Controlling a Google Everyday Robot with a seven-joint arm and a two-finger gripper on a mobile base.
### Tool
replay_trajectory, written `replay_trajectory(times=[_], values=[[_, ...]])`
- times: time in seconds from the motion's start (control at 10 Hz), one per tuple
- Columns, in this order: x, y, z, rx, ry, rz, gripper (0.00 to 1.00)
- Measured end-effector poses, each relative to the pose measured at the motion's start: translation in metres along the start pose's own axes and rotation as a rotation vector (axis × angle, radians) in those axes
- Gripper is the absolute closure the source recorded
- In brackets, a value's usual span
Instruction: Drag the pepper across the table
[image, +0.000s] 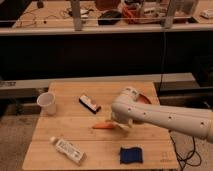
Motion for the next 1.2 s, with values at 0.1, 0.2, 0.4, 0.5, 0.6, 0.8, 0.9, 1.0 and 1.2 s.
replay_trajectory(times=[0.1, 0.2, 0.4, 0.5, 0.6, 0.8, 0.9, 1.0, 1.2], values=[[-0.001, -0.001, 0.002, 0.002, -0.001, -0.003, 0.20], [-0.001, -0.001, 0.003, 0.002, 0.000, -0.006, 0.20], [-0.002, -0.001, 0.006, 0.004, -0.001, -0.007, 0.20], [-0.002, -0.001, 0.007, 0.005, -0.001, -0.004, 0.20], [-0.004, 0.000, 0.008, 0.004, 0.000, -0.002, 0.20], [-0.007, 0.002, 0.014, 0.004, -0.002, 0.007, 0.20], [-0.008, 0.003, 0.015, 0.004, -0.001, 0.010, 0.20], [-0.008, 0.003, 0.015, 0.006, -0.001, 0.012, 0.20], [-0.009, 0.007, 0.018, 0.005, -0.002, 0.027, 0.20]])
